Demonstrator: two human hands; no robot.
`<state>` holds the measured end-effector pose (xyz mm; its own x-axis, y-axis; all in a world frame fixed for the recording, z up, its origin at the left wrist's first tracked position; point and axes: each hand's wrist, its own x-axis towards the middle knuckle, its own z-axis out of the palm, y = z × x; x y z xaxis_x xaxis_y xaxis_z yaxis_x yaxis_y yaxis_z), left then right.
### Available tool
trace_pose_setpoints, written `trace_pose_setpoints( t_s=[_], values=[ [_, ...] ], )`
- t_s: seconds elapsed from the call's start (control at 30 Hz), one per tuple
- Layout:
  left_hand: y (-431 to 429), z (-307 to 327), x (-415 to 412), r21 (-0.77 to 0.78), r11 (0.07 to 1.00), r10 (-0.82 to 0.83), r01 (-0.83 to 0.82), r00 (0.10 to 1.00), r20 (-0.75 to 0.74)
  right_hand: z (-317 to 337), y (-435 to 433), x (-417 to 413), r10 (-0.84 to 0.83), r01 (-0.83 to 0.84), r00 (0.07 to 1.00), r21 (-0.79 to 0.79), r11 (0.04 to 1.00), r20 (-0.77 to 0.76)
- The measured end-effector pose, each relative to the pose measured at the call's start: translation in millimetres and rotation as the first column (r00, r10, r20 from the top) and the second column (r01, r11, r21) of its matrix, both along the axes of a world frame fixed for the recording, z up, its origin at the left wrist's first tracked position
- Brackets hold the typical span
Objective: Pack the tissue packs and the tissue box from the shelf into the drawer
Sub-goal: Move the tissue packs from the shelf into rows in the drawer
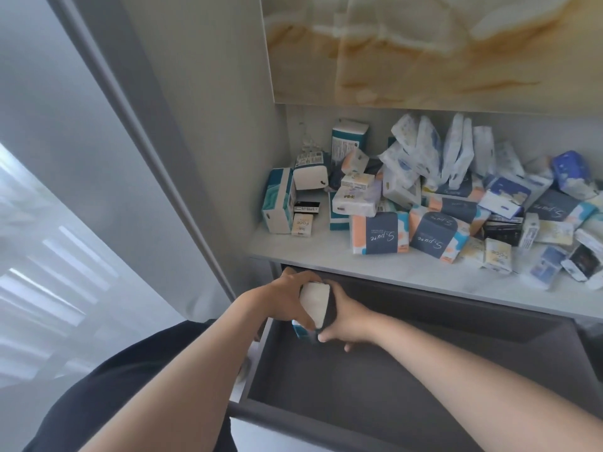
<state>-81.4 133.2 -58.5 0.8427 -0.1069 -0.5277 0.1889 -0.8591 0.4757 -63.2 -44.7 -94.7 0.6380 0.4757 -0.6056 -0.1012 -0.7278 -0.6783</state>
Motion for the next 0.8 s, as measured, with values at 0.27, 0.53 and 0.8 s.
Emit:
trace_pose_setpoints(
  t_s=[0.27, 0.53, 0.8],
  values=[
    [11.0, -37.2, 11.6, 0.095, 0.993, 0.060, -0.075, 0.987, 0.148, -50.6, 25.9, 29.9, -0.087, 0.087, 0.992, 0.004, 0.996, 0.093],
    [18.8, -52.6, 19.4, 0.219, 0.976, 0.022, -0.015, 0.999, -0.029, -101.6, 46.3, 41.7, -0.393, 0.402, 0.915, 0.136, 0.906, -0.089],
    [8.6, 16.4, 57.8, 0.373, 0.928, -0.022, 0.019, 1.000, 0.003, -65.6, 31.5, 51.9, 0.054, -0.054, 0.995, -0.001, 0.999, 0.078]
  ],
)
